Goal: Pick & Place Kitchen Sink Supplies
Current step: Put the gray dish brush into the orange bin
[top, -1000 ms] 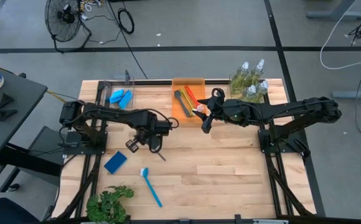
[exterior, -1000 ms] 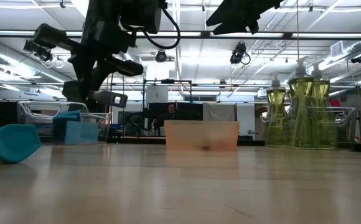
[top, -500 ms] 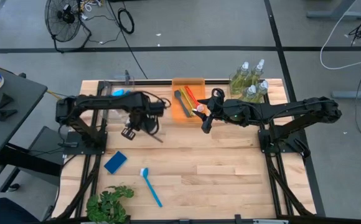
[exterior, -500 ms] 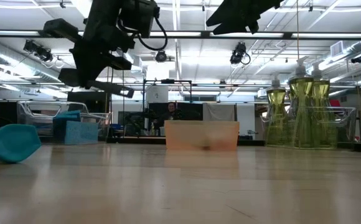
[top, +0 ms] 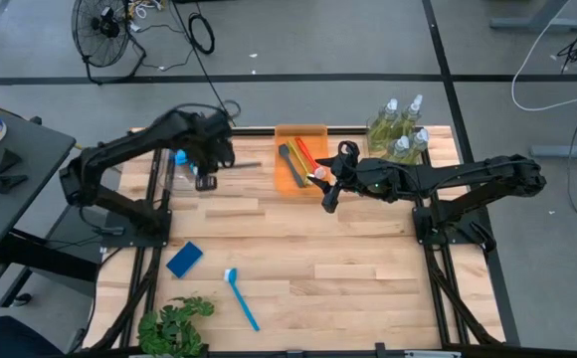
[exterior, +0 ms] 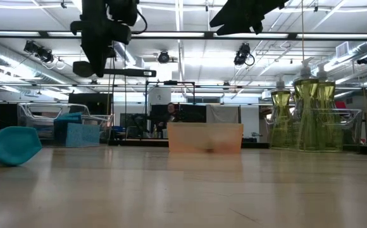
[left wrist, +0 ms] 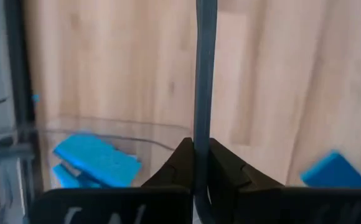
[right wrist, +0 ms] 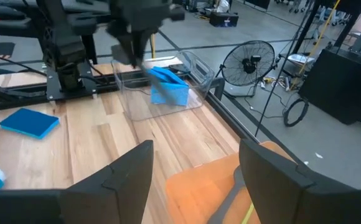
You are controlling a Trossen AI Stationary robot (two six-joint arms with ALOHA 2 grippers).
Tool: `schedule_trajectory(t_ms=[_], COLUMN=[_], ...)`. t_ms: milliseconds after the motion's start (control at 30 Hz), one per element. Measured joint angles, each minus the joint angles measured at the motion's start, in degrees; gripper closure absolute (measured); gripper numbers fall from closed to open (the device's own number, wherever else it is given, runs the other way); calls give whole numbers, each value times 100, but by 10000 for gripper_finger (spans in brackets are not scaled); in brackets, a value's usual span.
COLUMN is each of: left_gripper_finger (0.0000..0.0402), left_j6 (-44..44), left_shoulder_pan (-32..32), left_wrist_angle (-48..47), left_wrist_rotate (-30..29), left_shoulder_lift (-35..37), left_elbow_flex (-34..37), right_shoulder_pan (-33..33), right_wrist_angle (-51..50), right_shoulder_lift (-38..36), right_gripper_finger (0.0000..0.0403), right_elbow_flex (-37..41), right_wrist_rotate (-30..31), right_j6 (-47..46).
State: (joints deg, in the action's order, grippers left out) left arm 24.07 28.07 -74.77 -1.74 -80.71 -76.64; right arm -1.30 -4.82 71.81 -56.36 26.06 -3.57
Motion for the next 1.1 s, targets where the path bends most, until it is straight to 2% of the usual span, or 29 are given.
schedule_trajectory(t_ms=[167,433,533,667,867,1000,1100], left_gripper_finger=[379,379,379,379,367,380,380], left_j6=[-668,-1736,-2548,-3760,-3842,-3800,-3794], left_shoulder_pan=[670,1614,1848,2072,2088,1927,1789], left_wrist_angle=[303,276,165,-227,-292,38,540], left_wrist_rotate=[-20,-131,-192,-679,-719,-396,87], left_shoulder_lift=[167,189,191,189,189,189,189], left_elbow_flex=[0,0,0,0,0,0,0], right_shoulder_pan=[0,0,0,0,0,0,17], right_wrist_angle=[0,0,0,1,0,1,2], right_shoulder_lift=[0,0,0,0,0,0,0], right_gripper_finger=[163,163,163,163,163,163,163], right_elbow_flex=[0,0,0,0,0,0,0], right_wrist_rotate=[0,-15,-13,-10,-9,-6,-7], right_j6=[2,-31,-35,-40,-40,-39,-39])
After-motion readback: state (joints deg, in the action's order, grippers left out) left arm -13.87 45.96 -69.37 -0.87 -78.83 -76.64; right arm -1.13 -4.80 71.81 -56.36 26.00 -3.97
